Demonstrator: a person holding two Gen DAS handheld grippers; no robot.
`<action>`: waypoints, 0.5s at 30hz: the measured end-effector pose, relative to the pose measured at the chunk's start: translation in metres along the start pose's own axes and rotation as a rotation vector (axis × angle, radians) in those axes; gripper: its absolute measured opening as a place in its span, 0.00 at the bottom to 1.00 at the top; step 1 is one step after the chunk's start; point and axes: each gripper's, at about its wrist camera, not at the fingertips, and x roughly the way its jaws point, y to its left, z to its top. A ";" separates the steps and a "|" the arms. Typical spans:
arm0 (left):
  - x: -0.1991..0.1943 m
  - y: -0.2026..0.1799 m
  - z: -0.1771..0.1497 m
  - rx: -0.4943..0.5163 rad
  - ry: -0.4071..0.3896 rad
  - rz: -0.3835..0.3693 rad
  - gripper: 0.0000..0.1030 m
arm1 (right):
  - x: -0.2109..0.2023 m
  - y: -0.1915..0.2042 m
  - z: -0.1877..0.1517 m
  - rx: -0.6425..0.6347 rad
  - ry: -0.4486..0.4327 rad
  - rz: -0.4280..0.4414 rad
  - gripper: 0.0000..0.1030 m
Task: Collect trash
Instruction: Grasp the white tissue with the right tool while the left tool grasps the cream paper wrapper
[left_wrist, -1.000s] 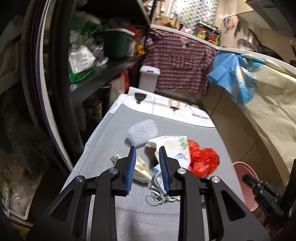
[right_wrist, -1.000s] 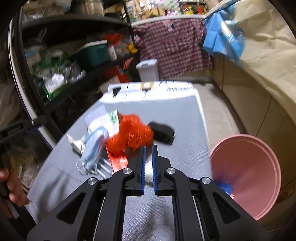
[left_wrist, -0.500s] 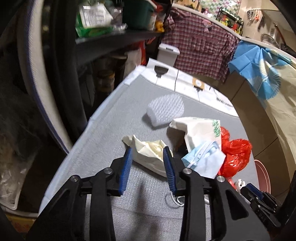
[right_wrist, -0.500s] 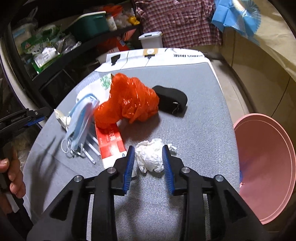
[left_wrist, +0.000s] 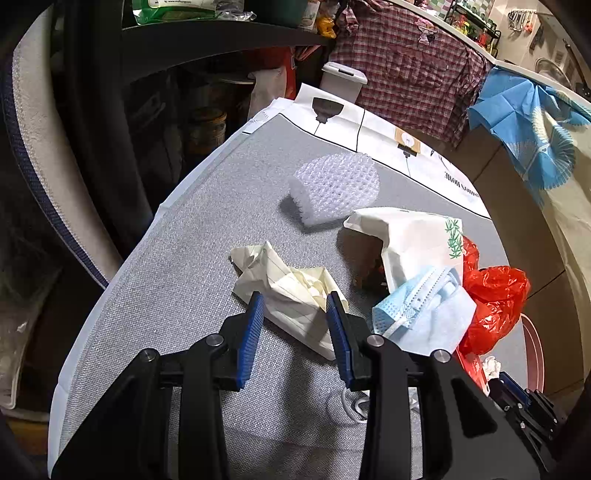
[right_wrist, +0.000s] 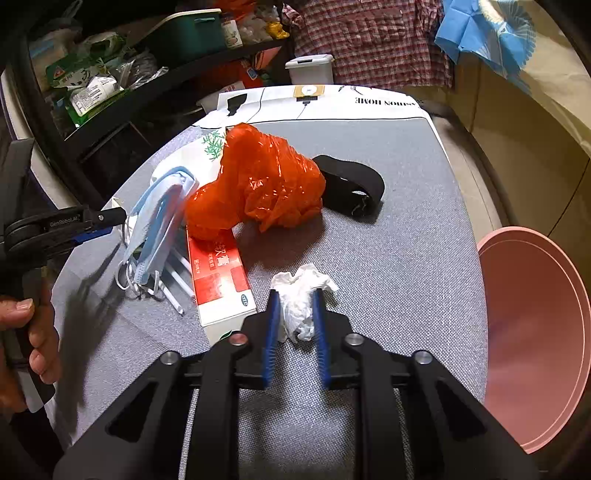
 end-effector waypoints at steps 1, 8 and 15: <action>0.000 -0.001 -0.001 0.004 0.004 -0.003 0.34 | -0.001 0.001 0.000 -0.004 -0.002 -0.001 0.12; -0.003 -0.001 -0.002 0.018 0.014 0.013 0.18 | -0.011 0.002 0.001 -0.002 -0.027 -0.017 0.09; -0.009 0.003 -0.003 0.026 0.014 0.034 0.03 | -0.021 0.001 0.004 0.003 -0.057 -0.030 0.09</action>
